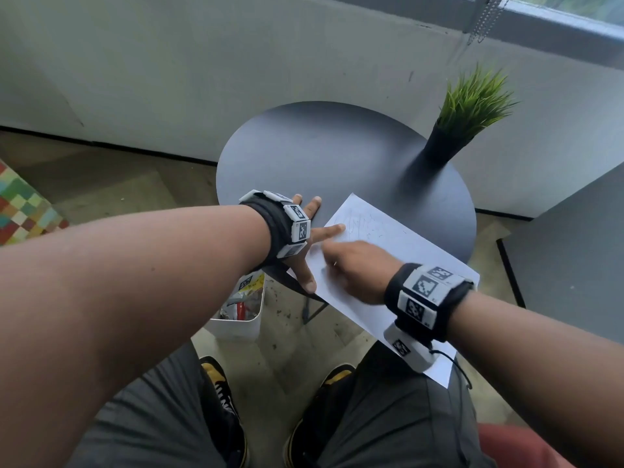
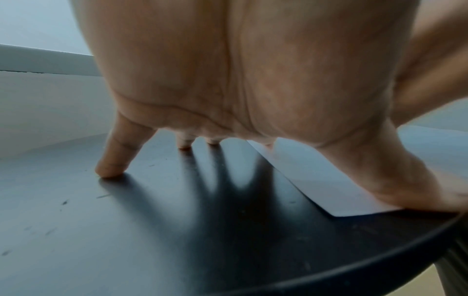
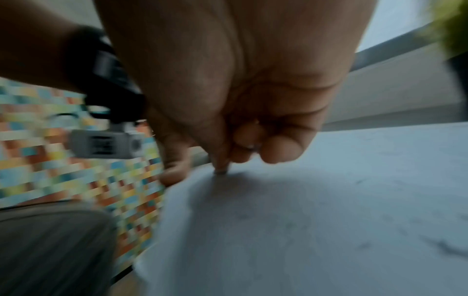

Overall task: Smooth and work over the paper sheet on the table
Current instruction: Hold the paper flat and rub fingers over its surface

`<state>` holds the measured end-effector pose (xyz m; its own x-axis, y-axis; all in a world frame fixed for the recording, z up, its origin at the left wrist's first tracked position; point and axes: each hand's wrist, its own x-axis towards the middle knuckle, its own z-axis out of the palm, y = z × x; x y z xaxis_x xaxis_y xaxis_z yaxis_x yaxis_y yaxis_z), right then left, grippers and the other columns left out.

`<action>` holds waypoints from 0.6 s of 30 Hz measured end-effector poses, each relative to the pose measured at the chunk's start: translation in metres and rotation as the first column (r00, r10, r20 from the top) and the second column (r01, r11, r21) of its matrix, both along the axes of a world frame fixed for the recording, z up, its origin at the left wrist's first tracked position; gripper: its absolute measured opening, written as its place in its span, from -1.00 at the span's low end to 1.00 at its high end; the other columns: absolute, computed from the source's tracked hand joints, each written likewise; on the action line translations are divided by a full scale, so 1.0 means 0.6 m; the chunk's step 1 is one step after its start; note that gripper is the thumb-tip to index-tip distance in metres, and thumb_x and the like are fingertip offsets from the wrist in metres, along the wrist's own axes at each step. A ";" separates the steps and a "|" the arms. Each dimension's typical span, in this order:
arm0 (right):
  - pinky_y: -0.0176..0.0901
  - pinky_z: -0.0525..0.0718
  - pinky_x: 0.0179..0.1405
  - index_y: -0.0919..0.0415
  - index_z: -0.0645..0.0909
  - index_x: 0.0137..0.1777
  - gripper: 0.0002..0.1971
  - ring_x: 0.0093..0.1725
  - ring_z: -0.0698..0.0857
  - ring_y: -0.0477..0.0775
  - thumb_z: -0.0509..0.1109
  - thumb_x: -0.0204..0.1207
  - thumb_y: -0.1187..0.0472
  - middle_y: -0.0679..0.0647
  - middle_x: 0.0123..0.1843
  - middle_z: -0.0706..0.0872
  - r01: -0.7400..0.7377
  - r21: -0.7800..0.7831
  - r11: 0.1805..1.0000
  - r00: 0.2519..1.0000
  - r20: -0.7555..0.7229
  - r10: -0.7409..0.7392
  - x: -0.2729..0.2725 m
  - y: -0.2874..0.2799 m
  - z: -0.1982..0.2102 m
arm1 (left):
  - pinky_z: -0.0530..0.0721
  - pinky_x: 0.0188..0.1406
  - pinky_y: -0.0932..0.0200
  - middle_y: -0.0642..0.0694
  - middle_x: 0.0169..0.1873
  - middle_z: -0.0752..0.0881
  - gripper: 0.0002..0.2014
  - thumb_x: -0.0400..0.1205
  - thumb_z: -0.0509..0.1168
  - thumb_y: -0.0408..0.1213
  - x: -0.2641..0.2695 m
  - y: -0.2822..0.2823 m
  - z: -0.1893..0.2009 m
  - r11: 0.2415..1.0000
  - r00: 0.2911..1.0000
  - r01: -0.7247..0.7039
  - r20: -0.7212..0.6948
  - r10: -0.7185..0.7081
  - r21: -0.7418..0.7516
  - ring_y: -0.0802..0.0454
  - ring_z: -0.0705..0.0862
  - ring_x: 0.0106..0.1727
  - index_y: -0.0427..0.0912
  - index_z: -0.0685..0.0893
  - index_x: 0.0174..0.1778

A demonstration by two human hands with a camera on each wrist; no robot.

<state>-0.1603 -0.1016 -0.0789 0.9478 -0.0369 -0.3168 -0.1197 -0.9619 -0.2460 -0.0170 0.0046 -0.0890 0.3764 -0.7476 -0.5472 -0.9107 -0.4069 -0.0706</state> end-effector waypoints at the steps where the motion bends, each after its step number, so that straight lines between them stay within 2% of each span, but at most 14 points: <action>1: 0.03 0.61 -0.09 0.13 0.46 0.00 -0.94 -0.11 0.57 0.18 0.22 0.61 0.17 0.10 -0.08 0.67 -0.086 0.044 0.995 0.995 -0.048 0.088 -0.007 0.004 0.004 | -0.01 0.61 -0.63 -0.17 0.71 -0.48 0.35 0.07 0.39 0.68 -0.002 0.001 0.002 1.000 1.000 0.003 0.003 -0.003 0.004 -0.47 -0.31 0.73 0.57 -0.42 0.57; 2: 0.01 0.61 -0.08 0.14 0.50 -0.01 -0.93 -0.12 0.57 0.16 0.26 0.59 0.17 0.04 -0.13 0.64 -0.106 0.065 0.992 0.990 -0.082 0.111 -0.007 -0.005 0.012 | -0.01 0.61 -0.62 -0.18 0.72 -0.47 0.35 0.07 0.39 0.68 -0.003 0.002 0.003 1.000 1.000 0.003 0.004 -0.003 0.005 -0.48 -0.30 0.73 0.57 -0.42 0.58; 3: -0.02 0.60 -0.06 0.13 0.53 -0.01 -0.93 -0.09 0.59 0.15 0.29 0.57 0.16 0.00 -0.13 0.64 -0.058 0.055 0.997 0.995 -0.084 0.062 -0.001 -0.027 0.015 | 0.00 0.61 -0.61 -0.18 0.72 -0.45 0.34 0.08 0.39 0.67 -0.004 0.002 0.003 1.000 1.000 0.003 0.002 -0.003 -0.002 -0.48 -0.28 0.73 0.57 -0.40 0.59; 4: -0.05 0.58 -0.04 0.11 0.55 -0.02 -0.92 -0.05 0.61 0.14 0.33 0.56 0.13 -0.02 -0.11 0.65 0.050 0.046 0.998 0.996 -0.071 -0.047 0.005 -0.052 0.018 | 0.02 0.62 -0.60 -0.17 0.73 -0.43 0.33 0.08 0.40 0.67 -0.003 0.002 0.005 1.000 1.000 0.001 -0.003 -0.001 -0.010 -0.48 -0.27 0.73 0.58 -0.38 0.59; 6: -0.05 0.60 -0.04 0.09 0.55 -0.07 -0.88 -0.03 0.63 0.12 0.36 0.55 0.06 0.00 -0.08 0.68 0.305 0.055 0.951 0.952 -0.037 -0.303 0.012 -0.097 0.019 | 0.03 0.62 -0.59 -0.15 0.74 -0.40 0.32 0.06 0.38 0.68 -0.004 0.002 0.009 1.000 1.000 -0.012 -0.021 0.011 -0.008 -0.48 -0.26 0.73 0.60 -0.35 0.59; 8: 0.00 0.64 -0.01 0.09 0.53 -0.07 -0.85 -0.04 0.65 0.13 0.34 0.56 0.02 0.04 -0.08 0.68 0.425 0.048 0.904 0.905 -0.033 -0.424 0.011 -0.112 0.010 | 0.03 0.61 -0.60 -0.12 0.76 -0.34 0.27 0.07 0.32 0.72 -0.006 -0.003 0.014 0.998 0.997 -0.055 -0.051 0.053 -0.019 -0.47 -0.25 0.73 0.61 -0.26 0.61; 10: 0.02 0.65 -0.04 0.08 0.48 -0.05 -0.84 -0.06 0.65 0.15 0.28 0.58 0.01 0.05 -0.11 0.66 0.451 0.043 0.891 0.892 -0.052 -0.449 0.005 -0.100 0.003 | 0.10 0.58 -0.62 -0.11 0.77 -0.23 0.15 0.15 0.28 0.72 -0.016 -0.007 0.013 0.989 0.988 -0.126 -0.102 0.118 -0.074 -0.47 -0.22 0.73 0.57 -0.08 0.63; 12: -0.02 0.61 -0.13 0.08 0.46 -0.03 -0.84 -0.08 0.65 0.14 0.26 0.59 0.00 0.05 -0.11 0.66 0.428 0.046 0.903 0.903 -0.077 -0.424 0.003 -0.084 0.002 | 0.19 0.51 -0.67 -0.13 0.77 -0.17 0.10 0.19 0.33 0.67 -0.030 -0.005 0.007 0.979 0.984 -0.157 -0.108 0.143 -0.133 -0.47 -0.21 0.73 0.50 0.02 0.62; 15: -0.06 0.57 -0.18 0.04 0.48 -0.02 -0.84 -0.07 0.63 0.11 0.30 0.58 -0.02 0.03 -0.06 0.66 0.339 0.026 0.940 0.938 -0.087 -0.336 0.011 -0.075 0.007 | 0.17 0.42 -0.76 -0.10 0.77 -0.25 0.17 0.16 0.40 0.64 -0.038 0.004 0.001 0.980 0.989 -0.140 -0.072 0.131 -0.141 -0.40 -0.26 0.74 0.48 -0.06 0.62; 18: -0.08 0.54 -0.15 0.08 0.52 0.02 -0.84 -0.03 0.63 0.15 0.32 0.58 0.02 0.09 -0.01 0.69 0.374 0.032 0.927 0.928 -0.019 -0.373 0.028 -0.077 0.011 | 0.13 0.44 -0.73 -0.10 0.77 -0.30 0.21 0.18 0.42 0.62 -0.036 0.009 0.004 0.985 0.991 -0.120 -0.077 0.111 -0.127 -0.37 -0.29 0.75 0.49 -0.14 0.66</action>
<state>-0.1437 -0.1476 -0.0725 0.8636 -0.3762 -0.3357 -0.4718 -0.8379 -0.2745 -0.0386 0.0100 -0.0867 0.4286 -0.7682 -0.4756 -0.8580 -0.5110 0.0522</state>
